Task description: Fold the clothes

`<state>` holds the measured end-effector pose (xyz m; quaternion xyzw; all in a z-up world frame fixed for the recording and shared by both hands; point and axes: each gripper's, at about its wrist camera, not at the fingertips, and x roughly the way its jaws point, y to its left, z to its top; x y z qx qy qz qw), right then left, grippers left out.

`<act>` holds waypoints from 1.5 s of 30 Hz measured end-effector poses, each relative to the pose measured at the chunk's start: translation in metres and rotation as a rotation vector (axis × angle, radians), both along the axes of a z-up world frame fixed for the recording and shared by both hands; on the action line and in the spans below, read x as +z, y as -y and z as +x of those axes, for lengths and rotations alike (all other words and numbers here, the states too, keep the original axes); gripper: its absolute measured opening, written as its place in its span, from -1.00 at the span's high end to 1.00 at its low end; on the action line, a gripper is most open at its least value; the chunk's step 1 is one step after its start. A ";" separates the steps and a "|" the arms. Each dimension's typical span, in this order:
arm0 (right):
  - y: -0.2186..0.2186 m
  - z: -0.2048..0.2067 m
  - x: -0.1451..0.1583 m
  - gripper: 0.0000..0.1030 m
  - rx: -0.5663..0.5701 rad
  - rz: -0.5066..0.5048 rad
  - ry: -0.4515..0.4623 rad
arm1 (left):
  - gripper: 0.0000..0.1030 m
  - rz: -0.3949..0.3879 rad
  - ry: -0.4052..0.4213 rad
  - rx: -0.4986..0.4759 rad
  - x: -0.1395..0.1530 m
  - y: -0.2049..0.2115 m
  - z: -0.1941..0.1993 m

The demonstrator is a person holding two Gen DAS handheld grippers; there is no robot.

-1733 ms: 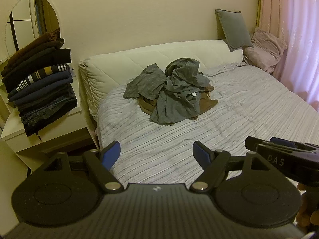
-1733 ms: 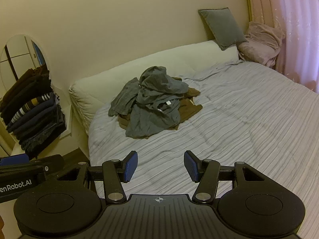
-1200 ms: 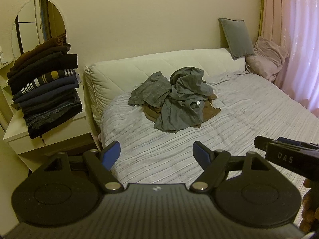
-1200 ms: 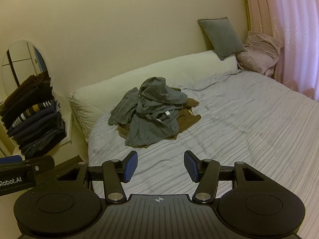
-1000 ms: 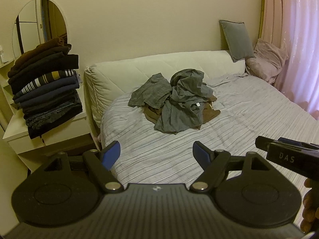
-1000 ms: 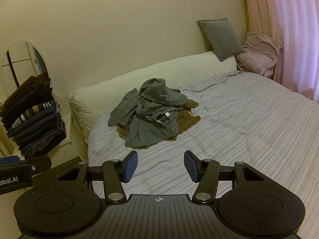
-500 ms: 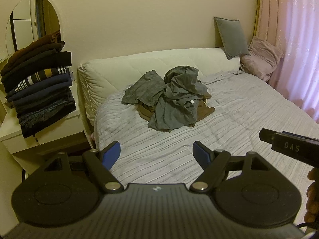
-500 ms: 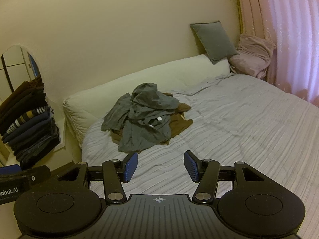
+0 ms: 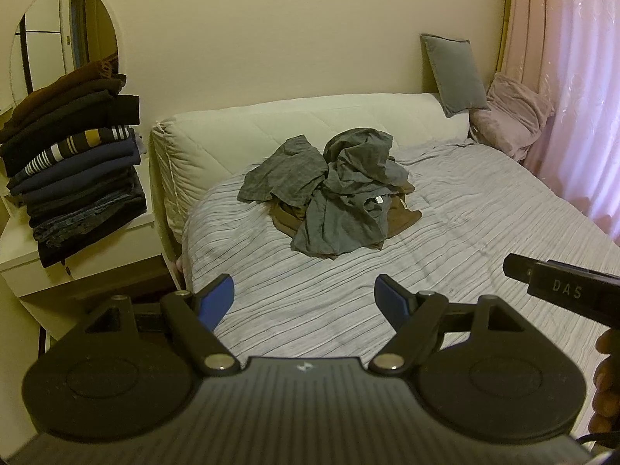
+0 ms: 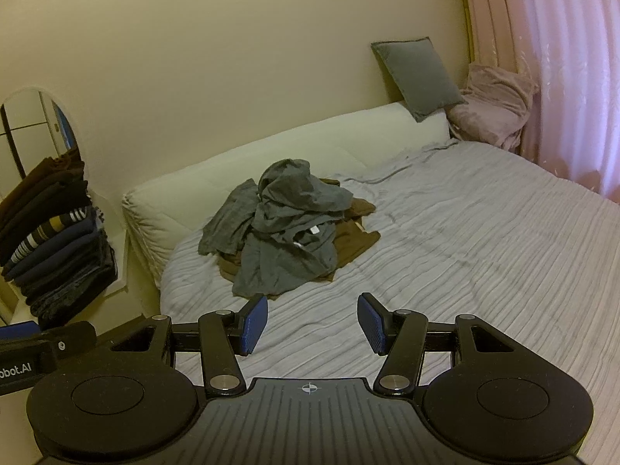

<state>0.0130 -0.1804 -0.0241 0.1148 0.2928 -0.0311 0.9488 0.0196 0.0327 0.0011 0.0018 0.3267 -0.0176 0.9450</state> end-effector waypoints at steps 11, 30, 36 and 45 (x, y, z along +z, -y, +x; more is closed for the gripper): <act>0.013 0.028 -0.009 -0.08 -0.021 0.098 -0.042 | -0.48 -0.013 -0.016 -0.062 -0.009 -0.002 0.040; 0.037 0.128 -0.049 -0.07 -0.150 0.240 -0.044 | -0.48 0.019 -0.061 -0.233 -0.031 -0.008 0.195; 0.045 0.166 -0.064 -0.07 -0.202 0.314 -0.075 | -0.44 0.013 -0.082 -0.285 -0.035 -0.007 0.245; 0.062 0.217 -0.096 -0.07 -0.311 0.530 -0.125 | -0.41 0.004 -0.116 -0.358 -0.048 -0.009 0.321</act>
